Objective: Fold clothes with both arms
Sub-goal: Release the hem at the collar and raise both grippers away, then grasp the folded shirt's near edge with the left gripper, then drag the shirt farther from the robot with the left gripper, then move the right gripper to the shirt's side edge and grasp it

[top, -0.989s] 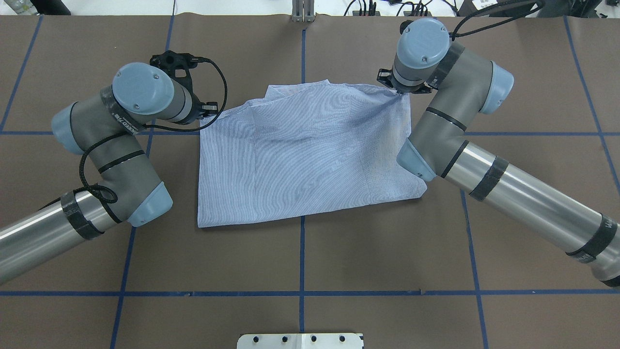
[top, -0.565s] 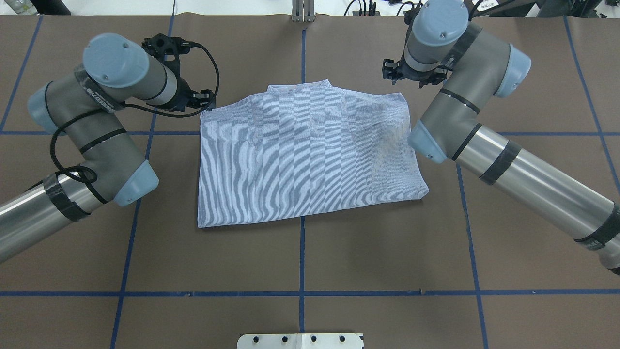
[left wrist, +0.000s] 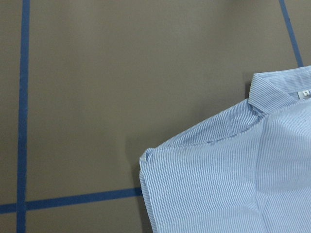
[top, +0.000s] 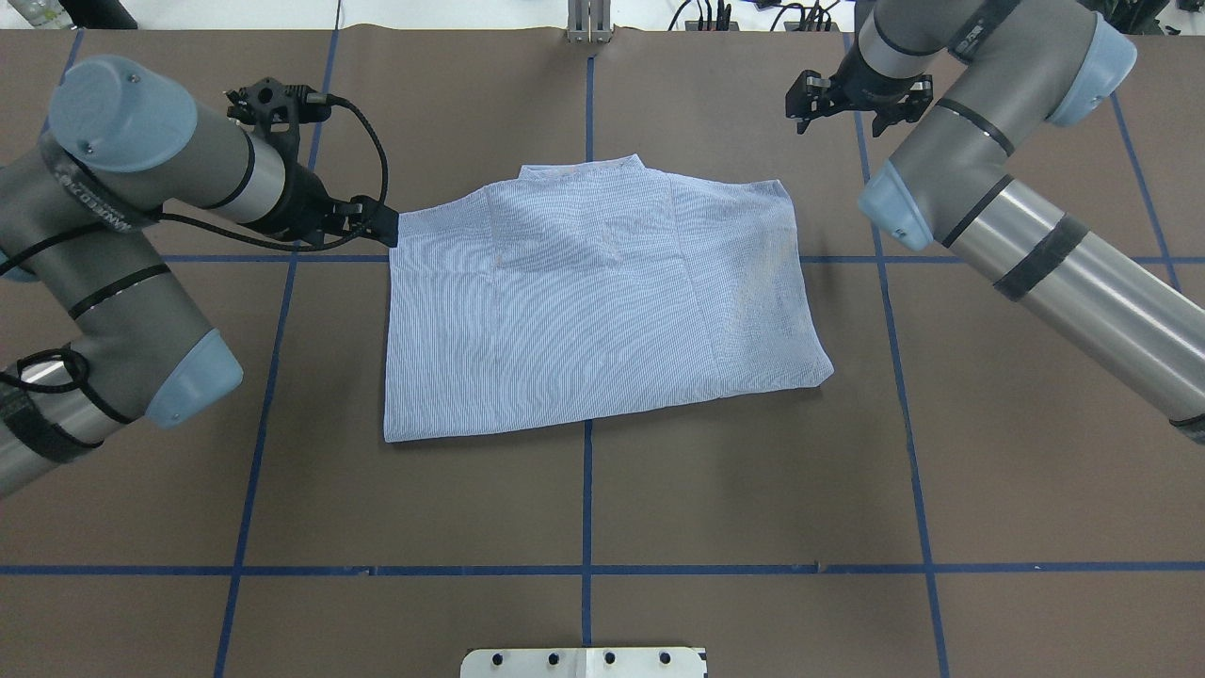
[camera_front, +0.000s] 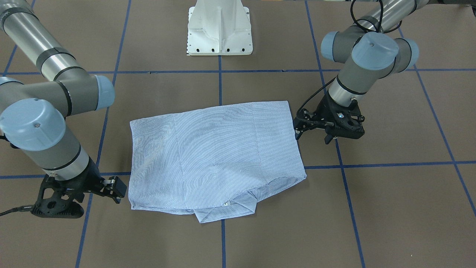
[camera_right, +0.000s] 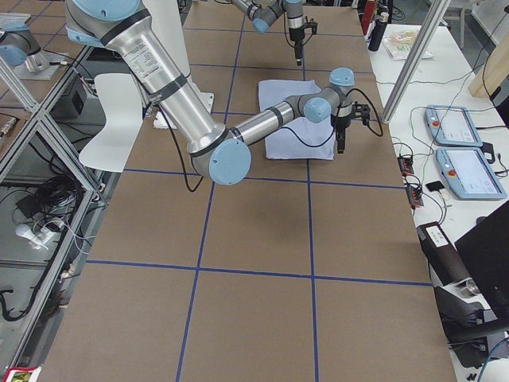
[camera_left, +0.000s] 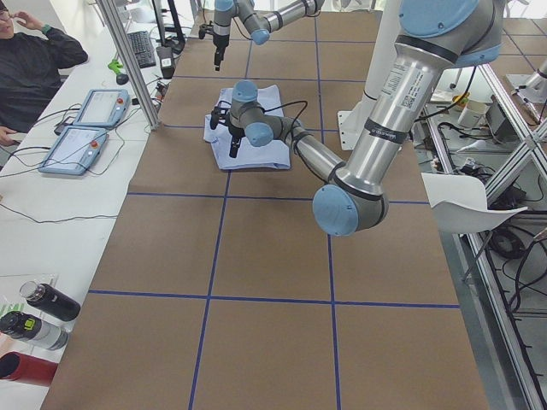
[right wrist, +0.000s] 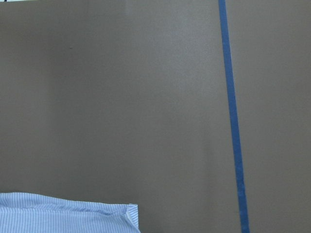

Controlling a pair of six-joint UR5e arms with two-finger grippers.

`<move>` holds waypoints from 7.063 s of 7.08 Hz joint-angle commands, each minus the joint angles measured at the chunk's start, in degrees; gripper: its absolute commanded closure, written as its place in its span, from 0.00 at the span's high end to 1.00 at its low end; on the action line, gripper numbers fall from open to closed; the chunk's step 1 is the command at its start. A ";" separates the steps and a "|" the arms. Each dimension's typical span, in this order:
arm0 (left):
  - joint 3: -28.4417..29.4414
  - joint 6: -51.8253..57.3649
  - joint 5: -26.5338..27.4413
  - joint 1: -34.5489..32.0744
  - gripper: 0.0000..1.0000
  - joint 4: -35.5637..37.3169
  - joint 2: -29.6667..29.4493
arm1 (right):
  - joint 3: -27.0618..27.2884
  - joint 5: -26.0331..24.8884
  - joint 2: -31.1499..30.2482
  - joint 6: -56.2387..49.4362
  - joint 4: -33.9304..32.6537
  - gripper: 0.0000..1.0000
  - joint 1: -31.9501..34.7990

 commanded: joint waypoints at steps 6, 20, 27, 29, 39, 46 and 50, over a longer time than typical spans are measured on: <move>-4.01 -13.38 9.57 16.15 1.00 -10.38 9.53 | 0.50 3.52 -2.53 -7.54 0.51 1.00 3.37; -4.10 -13.83 9.66 18.36 0.00 -9.85 11.73 | 0.77 3.34 -2.45 -6.75 0.68 1.00 2.84; 26.48 7.42 11.49 -3.24 0.00 -6.31 -7.11 | 0.59 3.34 -2.27 -6.66 0.68 1.00 2.49; 50.45 12.36 14.84 -7.91 0.00 -12.36 -22.73 | 0.77 3.52 -2.09 -6.66 0.68 1.00 2.49; 27.82 14.39 -0.45 -13.47 1.00 -17.41 -7.61 | 9.29 -9.56 5.29 36.36 -8.63 1.00 -18.14; 25.44 12.02 -0.54 -12.24 1.00 -17.41 -6.29 | 9.21 -15.62 4.24 56.44 -8.19 0.85 -26.60; 25.70 11.66 -0.54 -12.06 1.00 -17.41 -6.03 | 9.12 -18.53 3.09 57.77 -7.23 0.67 -29.15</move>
